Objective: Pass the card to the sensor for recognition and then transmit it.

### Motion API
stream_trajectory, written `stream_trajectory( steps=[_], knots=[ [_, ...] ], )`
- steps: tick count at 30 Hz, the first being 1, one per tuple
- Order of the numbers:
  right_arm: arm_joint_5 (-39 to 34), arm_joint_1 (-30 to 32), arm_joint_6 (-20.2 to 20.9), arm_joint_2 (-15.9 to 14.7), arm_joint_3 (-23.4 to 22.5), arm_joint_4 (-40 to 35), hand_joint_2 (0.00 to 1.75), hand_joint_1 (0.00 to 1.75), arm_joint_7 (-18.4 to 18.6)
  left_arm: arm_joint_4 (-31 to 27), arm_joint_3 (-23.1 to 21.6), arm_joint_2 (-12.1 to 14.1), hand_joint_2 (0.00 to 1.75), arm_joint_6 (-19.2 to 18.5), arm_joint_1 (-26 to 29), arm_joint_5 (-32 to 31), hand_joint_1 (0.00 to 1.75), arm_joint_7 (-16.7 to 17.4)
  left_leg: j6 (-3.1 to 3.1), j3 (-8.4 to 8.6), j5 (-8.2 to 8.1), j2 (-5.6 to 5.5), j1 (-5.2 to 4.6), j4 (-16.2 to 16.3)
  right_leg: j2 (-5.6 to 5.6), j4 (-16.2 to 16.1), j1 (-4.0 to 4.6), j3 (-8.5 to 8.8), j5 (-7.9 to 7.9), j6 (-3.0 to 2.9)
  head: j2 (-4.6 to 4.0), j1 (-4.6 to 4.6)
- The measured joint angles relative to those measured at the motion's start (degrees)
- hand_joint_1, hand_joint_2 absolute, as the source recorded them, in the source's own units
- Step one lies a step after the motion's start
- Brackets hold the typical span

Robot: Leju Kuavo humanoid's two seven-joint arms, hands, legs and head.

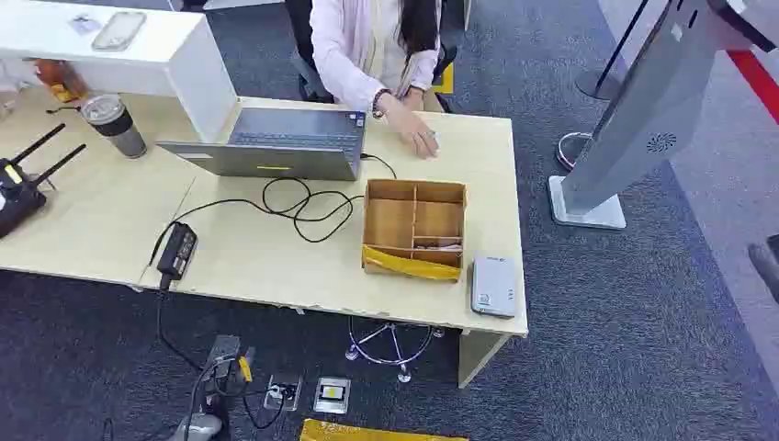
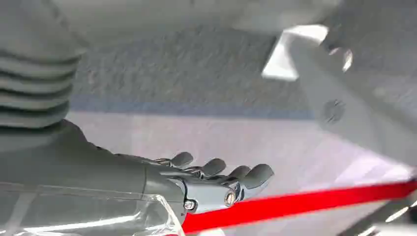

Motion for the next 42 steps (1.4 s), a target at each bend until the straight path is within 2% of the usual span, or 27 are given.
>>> stream_trajectory(
  steps=[3,6,16,21,24,33,36,42],
  knots=[
    [-4.34,-1.77,2.85,1.84,4.01,-1.40,1.75,0.00,2.33,0.00,-0.44,-0.09,0.00,-0.04,-0.30,-0.17,0.00,0.00,-0.01,0.01,0.02,-0.01,0.00,0.00,-0.02,0.00,0.00,0.01,0.01,0.00,0.00,0.00],
    [-11.73,-2.80,4.16,3.39,7.84,-3.59,1.75,0.00,5.25,-0.04,-0.61,-0.11,0.00,0.00,-0.56,-0.28,0.00,0.00,0.03,0.00,0.07,-0.07,0.01,0.00,-0.08,0.01,0.00,0.01,0.01,0.00,0.00,0.00],
    [-32.19,-3.87,10.10,7.50,19.30,-11.28,1.75,0.00,9.88,-0.15,-1.86,-0.42,0.00,-0.24,-0.87,-0.35,0.00,0.09,0.03,0.01,0.06,-0.04,0.01,0.00,-0.04,0.00,0.01,-0.01,0.01,0.00,0.00,0.00],
    [-42.20,-3.21,11.44,8.94,23.42,-14.95,1.75,0.00,13.34,-0.15,-1.97,-0.50,0.00,-0.44,-0.88,-0.33,0.00,0.90,0.03,0.01,0.06,-0.04,0.01,0.00,-0.03,0.00,0.01,-0.01,0.01,0.00,0.00,0.02],
    [-46.68,-3.10,10.76,9.80,25.71,-16.37,1.75,0.00,14.34,-0.15,-1.99,-0.50,0.00,-0.72,-0.87,-0.15,0.00,0.92,0.03,0.01,0.06,-0.04,0.01,0.00,-0.03,0.00,0.01,-0.02,0.01,0.00,0.00,0.00],
    [-54.00,-3.64,11.33,13.29,31.42,-17.53,1.75,0.00,13.99,-0.15,-2.05,-0.55,0.00,-0.83,-1.39,-0.50,0.00,1.16,0.01,0.02,0.07,-0.03,0.03,0.00,-0.02,0.01,0.03,-0.02,0.01,0.00,0.00,0.00],
    [-53.32,-3.80,10.79,14.10,33.63,-17.53,1.75,0.00,12.22,-0.15,-2.34,-0.57,0.00,-0.83,-1.72,-0.52,0.00,1.31,0.01,0.01,0.07,-0.04,0.03,0.00,-0.03,0.01,0.03,-0.02,0.01,0.00,0.00,0.02],
    [-48.70,-4.04,6.60,15.72,37.65,-17.53,1.75,0.00,8.96,-0.15,-2.86,-0.59,0.00,-0.17,-1.86,-0.52,0.00,1.95,0.01,0.01,0.08,-0.03,0.03,0.00,-0.01,0.01,0.03,-0.02,0.01,0.00,0.00,0.02]
  ],
)
